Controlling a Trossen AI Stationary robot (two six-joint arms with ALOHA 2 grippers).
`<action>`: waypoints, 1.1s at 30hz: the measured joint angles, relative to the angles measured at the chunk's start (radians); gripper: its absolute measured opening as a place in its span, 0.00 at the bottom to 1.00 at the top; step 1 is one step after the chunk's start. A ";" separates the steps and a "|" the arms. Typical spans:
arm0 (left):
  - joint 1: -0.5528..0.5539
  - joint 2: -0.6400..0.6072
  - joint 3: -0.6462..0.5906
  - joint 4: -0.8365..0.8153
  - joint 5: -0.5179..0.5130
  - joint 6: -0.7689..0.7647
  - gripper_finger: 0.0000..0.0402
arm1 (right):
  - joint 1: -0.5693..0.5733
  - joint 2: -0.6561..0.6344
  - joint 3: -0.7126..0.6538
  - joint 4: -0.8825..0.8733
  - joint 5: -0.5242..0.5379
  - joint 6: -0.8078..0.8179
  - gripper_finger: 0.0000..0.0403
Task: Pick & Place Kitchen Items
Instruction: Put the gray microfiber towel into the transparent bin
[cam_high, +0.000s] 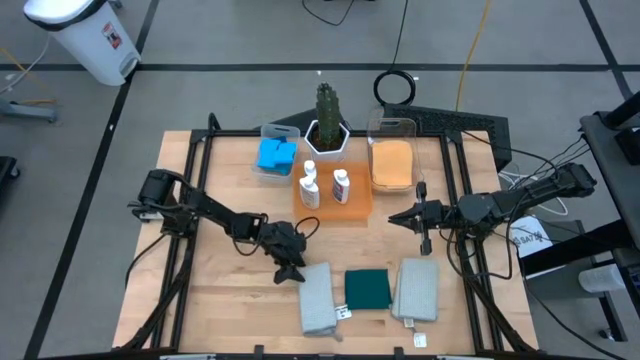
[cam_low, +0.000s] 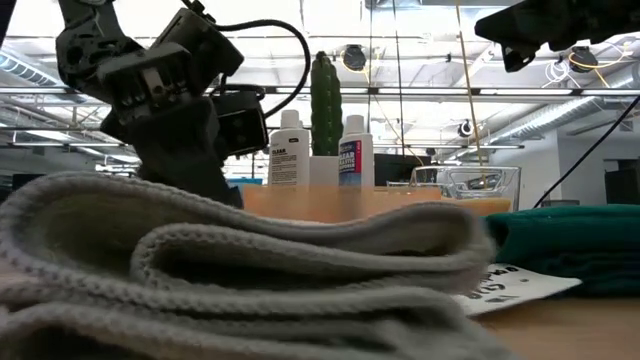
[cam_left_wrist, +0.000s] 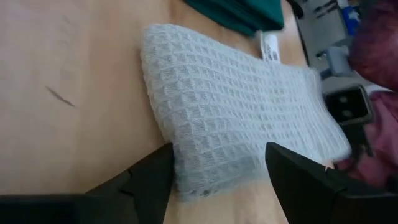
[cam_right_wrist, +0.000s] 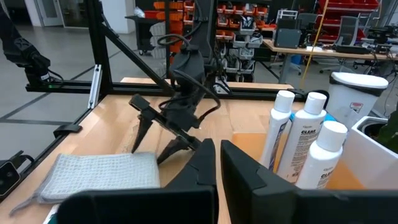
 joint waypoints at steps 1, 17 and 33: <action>-0.001 0.000 0.000 -0.004 -0.002 0.000 0.62 | 0.000 0.000 0.000 0.000 0.000 0.000 0.00; -0.019 0.000 0.001 -0.036 -0.080 0.051 0.23 | 0.000 0.000 0.000 -0.001 0.000 0.006 0.00; -0.029 -0.199 0.159 -0.478 -0.308 0.327 0.03 | 0.000 0.037 0.000 0.054 0.000 0.010 0.00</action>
